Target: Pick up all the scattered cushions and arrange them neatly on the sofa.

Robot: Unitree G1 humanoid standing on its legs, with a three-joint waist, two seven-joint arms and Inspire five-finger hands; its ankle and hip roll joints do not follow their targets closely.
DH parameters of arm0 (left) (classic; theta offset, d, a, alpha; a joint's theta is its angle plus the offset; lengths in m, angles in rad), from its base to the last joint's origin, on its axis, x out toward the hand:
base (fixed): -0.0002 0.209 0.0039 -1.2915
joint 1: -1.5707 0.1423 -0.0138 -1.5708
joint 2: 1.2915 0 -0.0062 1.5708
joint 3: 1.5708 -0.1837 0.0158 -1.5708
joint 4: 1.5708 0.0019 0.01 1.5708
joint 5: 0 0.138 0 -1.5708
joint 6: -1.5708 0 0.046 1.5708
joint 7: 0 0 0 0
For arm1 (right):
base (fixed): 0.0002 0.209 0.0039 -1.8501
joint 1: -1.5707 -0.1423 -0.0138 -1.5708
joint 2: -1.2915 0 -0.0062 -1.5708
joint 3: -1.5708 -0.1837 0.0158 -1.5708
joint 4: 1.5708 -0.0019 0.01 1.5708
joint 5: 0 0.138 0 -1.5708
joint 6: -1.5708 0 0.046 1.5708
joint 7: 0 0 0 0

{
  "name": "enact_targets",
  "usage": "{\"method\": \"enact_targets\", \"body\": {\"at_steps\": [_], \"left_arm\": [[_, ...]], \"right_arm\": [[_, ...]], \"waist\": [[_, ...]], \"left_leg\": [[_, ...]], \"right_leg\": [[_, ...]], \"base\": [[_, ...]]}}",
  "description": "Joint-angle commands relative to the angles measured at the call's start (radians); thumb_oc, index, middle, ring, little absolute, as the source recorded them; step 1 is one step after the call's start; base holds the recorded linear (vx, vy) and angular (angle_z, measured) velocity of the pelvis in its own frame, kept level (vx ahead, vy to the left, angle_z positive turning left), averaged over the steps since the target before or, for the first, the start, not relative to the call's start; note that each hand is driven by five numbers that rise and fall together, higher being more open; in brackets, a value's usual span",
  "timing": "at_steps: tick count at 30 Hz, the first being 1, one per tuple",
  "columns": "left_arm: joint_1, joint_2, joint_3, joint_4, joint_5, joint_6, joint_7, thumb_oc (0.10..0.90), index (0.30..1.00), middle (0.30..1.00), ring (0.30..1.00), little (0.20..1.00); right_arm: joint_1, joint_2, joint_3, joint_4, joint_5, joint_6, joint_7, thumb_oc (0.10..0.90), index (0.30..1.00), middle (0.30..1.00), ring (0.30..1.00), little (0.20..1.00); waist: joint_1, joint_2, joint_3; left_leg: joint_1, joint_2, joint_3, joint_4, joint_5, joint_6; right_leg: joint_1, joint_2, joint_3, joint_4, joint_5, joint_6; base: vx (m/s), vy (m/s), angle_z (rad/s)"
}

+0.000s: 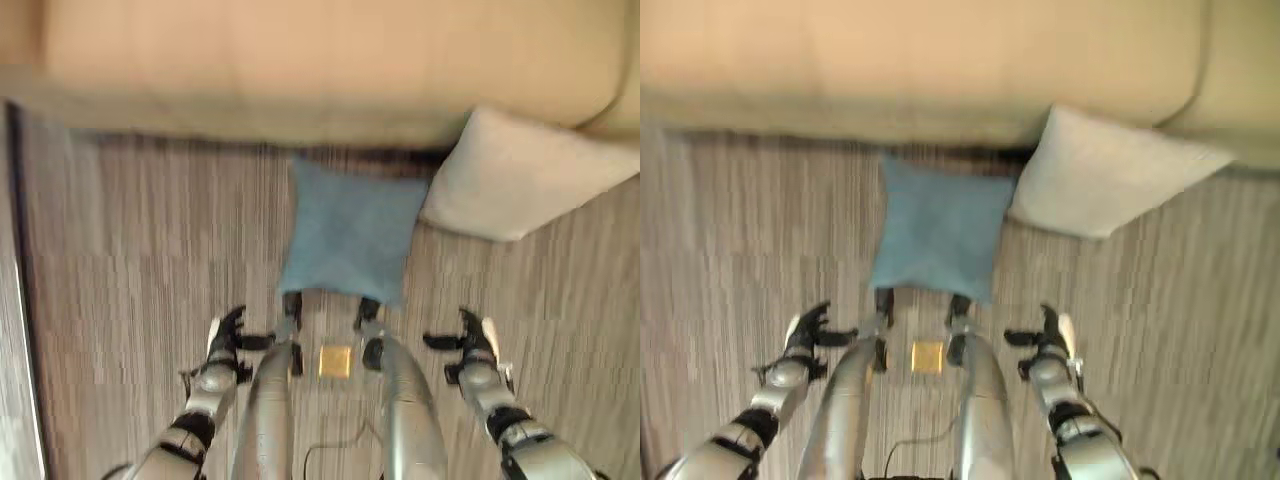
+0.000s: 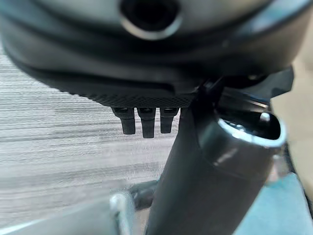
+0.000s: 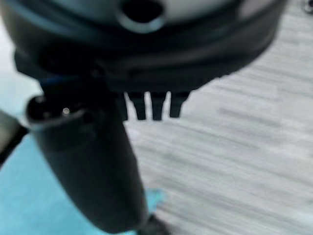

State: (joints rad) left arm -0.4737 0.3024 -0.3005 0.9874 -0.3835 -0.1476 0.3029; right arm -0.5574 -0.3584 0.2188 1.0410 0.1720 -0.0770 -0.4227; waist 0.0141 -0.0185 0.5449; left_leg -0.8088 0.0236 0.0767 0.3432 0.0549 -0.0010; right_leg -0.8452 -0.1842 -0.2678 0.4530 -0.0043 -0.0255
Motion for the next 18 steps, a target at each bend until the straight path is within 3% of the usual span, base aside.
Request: {"method": "enact_targets", "body": {"at_steps": [1,10,18], "left_arm": [[0.049,0.031,-0.008,-0.103,-0.011,-0.073,0.074,0.800,0.900,0.900,0.900,0.900],[-0.097,0.099,-0.005,-0.226,-0.034,-0.105,0.142,0.800,0.900,0.900,0.900,0.900],[-0.179,0.153,-0.011,-0.372,-0.064,-0.124,0.187,0.800,0.900,0.900,0.900,0.900]], "right_arm": [[0.041,-0.068,-0.001,-0.065,0.025,-0.050,-0.109,0.800,0.900,0.900,0.900,0.900],[-0.158,-0.101,-0.002,-0.078,0.082,-0.077,-0.168,0.800,0.900,0.900,0.900,0.900],[-0.368,-0.198,0.051,0.002,0.131,-0.033,-0.170,0.800,0.900,0.900,0.900,0.900]], "waist": [[0.003,0.019,-0.117],[-0.005,0.026,-0.105],[0.001,0.056,-0.096]], "left_leg": [[-0.052,0.033,-0.041,-0.001,-0.072,-0.030],[-0.274,0.012,-0.049,0.125,-0.122,-0.016],[-0.500,-0.007,-0.038,0.303,-0.178,-0.006]], "right_leg": [[0.037,-0.013,0.039,-0.026,-0.135,0.077],[-0.182,-0.037,0.086,0.099,-0.171,0.082],[-0.437,-0.058,0.136,0.307,-0.235,0.068]], "base": [[0.00,0.075,-0.01],[0.02,0.038,0.04],[0.05,0.025,0.06]]}}
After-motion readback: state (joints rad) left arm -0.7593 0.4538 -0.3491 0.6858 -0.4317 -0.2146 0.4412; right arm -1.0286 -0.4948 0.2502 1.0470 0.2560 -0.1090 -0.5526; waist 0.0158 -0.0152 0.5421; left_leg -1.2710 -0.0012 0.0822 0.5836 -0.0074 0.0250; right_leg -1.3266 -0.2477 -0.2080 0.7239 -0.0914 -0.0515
